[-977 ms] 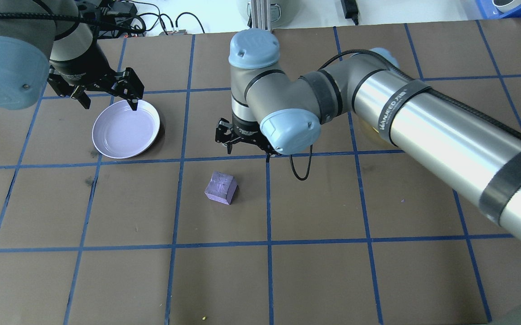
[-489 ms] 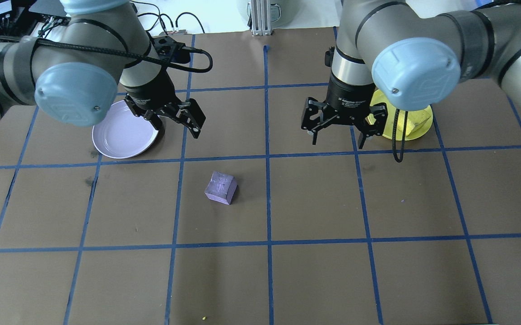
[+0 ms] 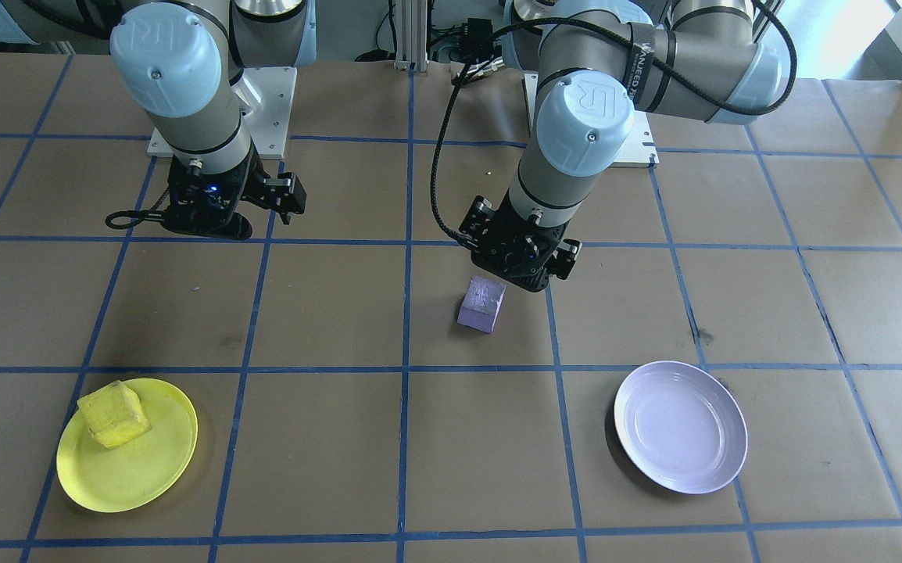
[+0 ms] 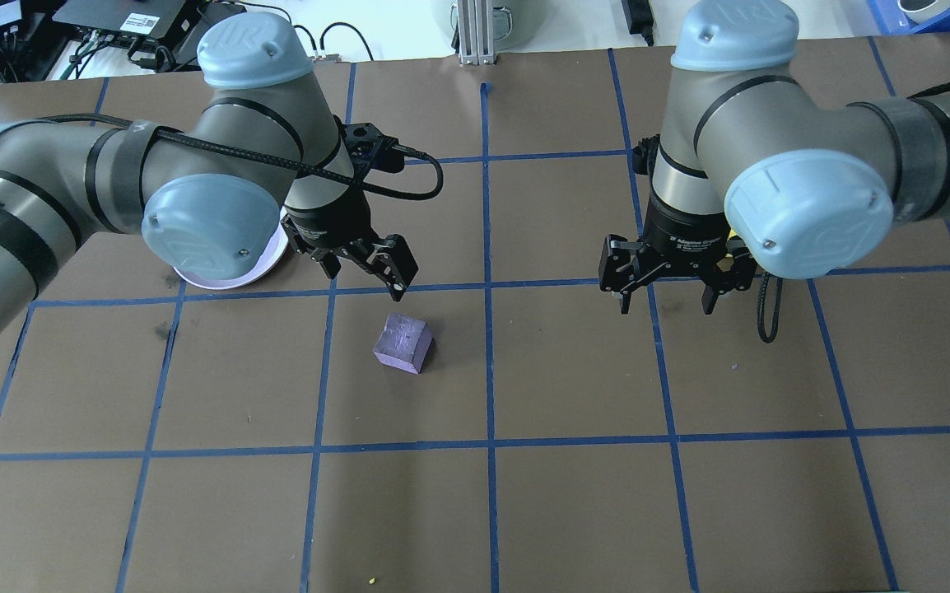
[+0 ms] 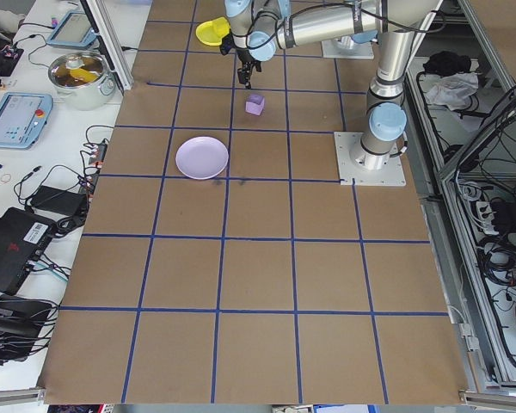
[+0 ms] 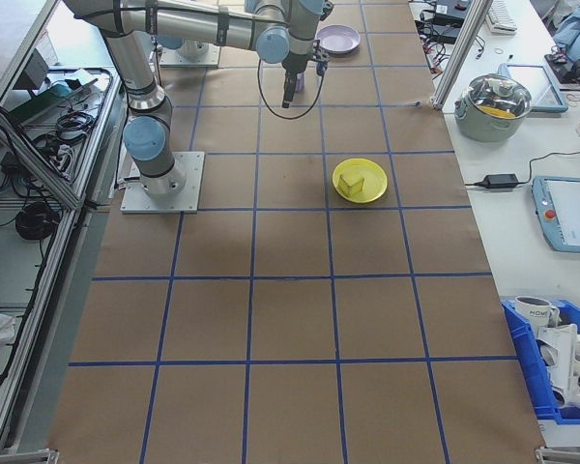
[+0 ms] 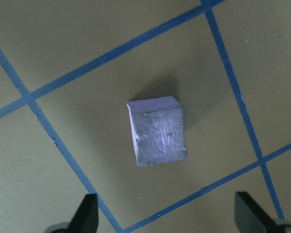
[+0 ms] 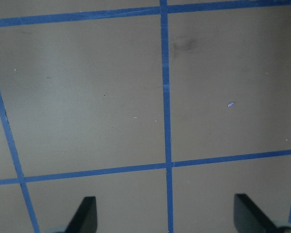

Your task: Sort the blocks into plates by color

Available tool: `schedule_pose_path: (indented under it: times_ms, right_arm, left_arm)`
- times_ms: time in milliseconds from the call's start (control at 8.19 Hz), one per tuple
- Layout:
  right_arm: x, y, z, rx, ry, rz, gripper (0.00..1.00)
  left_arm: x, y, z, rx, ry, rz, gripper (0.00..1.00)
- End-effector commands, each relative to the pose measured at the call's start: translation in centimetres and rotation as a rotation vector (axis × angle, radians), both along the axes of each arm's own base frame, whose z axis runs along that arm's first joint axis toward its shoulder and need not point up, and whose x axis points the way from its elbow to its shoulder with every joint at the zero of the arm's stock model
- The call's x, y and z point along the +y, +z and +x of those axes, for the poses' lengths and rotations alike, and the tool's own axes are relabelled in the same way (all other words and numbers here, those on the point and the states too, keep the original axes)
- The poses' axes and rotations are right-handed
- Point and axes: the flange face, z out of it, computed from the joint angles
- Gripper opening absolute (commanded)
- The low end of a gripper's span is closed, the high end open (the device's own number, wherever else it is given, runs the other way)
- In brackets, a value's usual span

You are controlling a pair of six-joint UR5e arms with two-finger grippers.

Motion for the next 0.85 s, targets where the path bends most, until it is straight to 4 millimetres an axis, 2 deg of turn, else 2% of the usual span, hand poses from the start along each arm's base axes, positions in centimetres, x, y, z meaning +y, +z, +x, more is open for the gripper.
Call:
schedule_pose_path:
  times_ms: [0,122,244,489,733]
  right_arm:
    - [1.3,-1.5,-4.7,-0.014,0.014,0.021,0.95]
    - [1.2,0.0,-5.2,-0.020,0.051,-0.040,0.97]
    - [0.6,1.1,-5.5,-0.016,0.080,-0.113,1.00]
    - [-0.4,5.6,-6.6,0.071,0.087,-0.206,1.00]
    - [-0.6,7.9,-6.4,0.050,0.070,-0.181,1.00]
  left_arm:
    - [0.4,-5.1,-0.4,-0.010,-0.012,0.076,1.00]
    - [0.1,-6.4,-0.6,-0.012,-0.015,0.096,1.00]
    - [0.1,-6.7,-0.8,-0.014,-0.020,0.099,1.00]
    - [-0.5,-8.7,-0.9,-0.023,-0.026,0.111,1.00]
    - [-1.6,-10.7,-1.2,-0.019,-0.029,0.091,1.00]
